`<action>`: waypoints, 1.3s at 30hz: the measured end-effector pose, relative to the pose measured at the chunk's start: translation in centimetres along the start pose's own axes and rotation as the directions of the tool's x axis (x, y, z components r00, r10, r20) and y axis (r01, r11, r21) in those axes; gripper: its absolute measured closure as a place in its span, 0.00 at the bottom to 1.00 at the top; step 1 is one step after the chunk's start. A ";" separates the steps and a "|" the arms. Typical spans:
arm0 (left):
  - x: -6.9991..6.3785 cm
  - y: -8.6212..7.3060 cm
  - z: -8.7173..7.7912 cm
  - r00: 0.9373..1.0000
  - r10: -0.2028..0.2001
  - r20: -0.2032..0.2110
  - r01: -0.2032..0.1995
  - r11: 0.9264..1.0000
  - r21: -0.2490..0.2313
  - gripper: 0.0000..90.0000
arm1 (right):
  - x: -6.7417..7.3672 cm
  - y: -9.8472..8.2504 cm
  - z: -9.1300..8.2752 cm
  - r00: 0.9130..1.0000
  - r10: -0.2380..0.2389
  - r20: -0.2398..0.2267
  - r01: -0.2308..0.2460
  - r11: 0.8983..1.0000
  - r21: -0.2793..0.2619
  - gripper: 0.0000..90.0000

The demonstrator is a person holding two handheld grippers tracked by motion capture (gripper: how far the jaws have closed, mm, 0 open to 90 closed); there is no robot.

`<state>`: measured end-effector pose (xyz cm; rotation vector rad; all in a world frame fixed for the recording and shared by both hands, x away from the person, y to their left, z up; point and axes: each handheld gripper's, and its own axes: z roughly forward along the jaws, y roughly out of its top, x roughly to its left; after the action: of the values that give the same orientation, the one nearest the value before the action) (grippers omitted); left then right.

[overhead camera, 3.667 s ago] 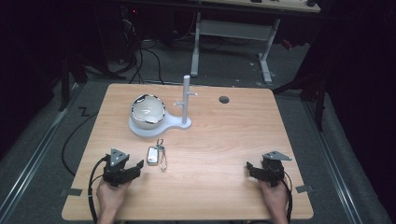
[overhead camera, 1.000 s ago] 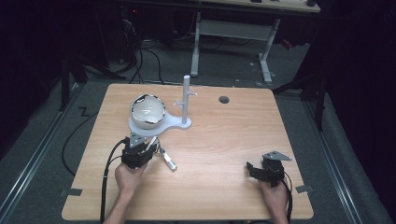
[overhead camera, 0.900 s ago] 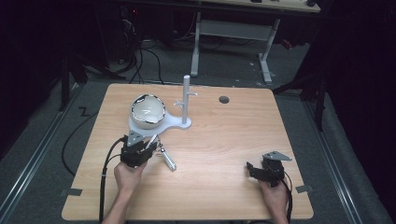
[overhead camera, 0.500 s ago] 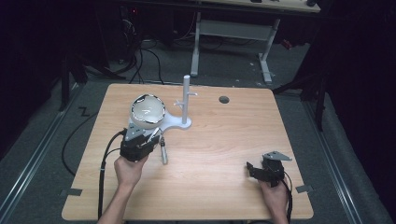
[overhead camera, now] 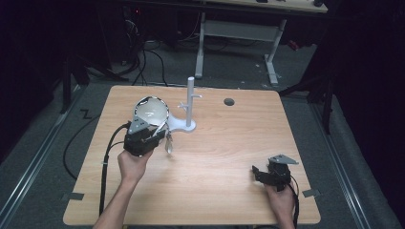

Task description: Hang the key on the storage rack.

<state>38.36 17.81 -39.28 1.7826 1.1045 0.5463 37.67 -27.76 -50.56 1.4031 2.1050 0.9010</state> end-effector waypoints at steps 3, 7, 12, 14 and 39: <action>0.1 0.3 0.1 1.000 -0.004 0.004 0.004 1.000 -0.004 0.85 | 0.0 0.0 0.0 1.000 -0.002 0.000 0.002 1.000 0.000 0.26; 0.1 0.7 0.3 1.000 0.005 0.005 -0.005 1.000 -0.001 0.85 | 0.0 0.0 0.0 1.000 -0.002 -0.001 0.002 1.000 0.000 0.26; 0.3 1.2 0.3 1.000 -0.003 0.013 0.003 1.000 -0.012 0.85 | 0.0 0.0 0.0 1.000 -0.002 0.000 0.002 1.000 0.000 0.26; 0.5 1.5 0.4 1.000 -0.016 0.022 0.016 1.000 -0.020 0.85 | 0.0 0.0 0.0 1.000 -0.002 0.000 0.002 1.000 0.000 0.26; 0.7 4.6 1.4 0.998 -0.017 0.052 0.018 0.999 -0.036 0.85 | 0.0 0.0 0.0 1.000 -0.001 0.000 0.001 1.000 0.001 0.26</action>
<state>41.87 17.01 -35.92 1.7449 1.0673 0.5036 37.66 -27.77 -50.55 1.4025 2.1065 0.8996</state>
